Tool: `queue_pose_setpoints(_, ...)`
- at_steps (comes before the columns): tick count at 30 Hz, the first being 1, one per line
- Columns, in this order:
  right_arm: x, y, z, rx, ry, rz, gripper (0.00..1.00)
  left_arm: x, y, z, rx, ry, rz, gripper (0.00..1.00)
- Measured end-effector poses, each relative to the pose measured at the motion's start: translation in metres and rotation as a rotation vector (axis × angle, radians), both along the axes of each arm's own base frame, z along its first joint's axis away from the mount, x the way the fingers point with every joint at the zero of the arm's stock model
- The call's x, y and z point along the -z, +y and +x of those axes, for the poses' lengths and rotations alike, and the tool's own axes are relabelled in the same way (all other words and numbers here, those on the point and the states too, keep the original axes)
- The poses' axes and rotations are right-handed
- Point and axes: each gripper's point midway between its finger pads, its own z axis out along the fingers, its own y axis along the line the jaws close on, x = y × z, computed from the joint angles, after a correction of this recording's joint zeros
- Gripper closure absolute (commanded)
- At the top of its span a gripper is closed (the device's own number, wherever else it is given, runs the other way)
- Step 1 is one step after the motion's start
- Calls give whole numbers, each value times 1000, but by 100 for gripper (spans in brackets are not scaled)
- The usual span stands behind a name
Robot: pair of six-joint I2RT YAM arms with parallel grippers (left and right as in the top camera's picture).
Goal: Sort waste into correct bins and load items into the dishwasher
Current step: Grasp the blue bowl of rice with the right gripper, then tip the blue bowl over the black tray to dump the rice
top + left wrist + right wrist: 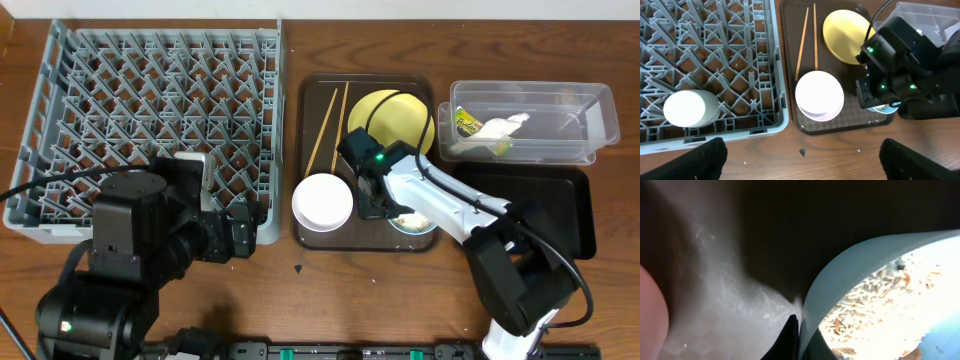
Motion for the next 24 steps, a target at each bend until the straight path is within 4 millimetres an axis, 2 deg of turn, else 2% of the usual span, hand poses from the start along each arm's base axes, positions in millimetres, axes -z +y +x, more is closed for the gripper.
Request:
queue_pose_setpoints(3,-10,1,-1,24,24,67,99,0,0,0,0,1,0,2)
queue_pose_setpoints(7,-48,-3,4,70,17,245,99,0,0,0,0,1,1,2)
queue_pose_setpoints(8,-66,-8,7,84,-2,303,99,0,0,0,0,1,1,2)
queue_pose_setpoints(11,-100,-28,4,110,-10,416,99,0,0,0,0,1,1,2)
queue_pose_setpoints(14,-117,-50,-2,134,11,497,99,0,0,0,0,1,1,2)
queue_pose_setpoints(18,-119,-70,-8,161,56,566,99,0,0,0,0,1,1,2)
queue_pose_setpoints(24,-100,-93,-7,209,46,686,99,0,0,0,-2,1,2,2)
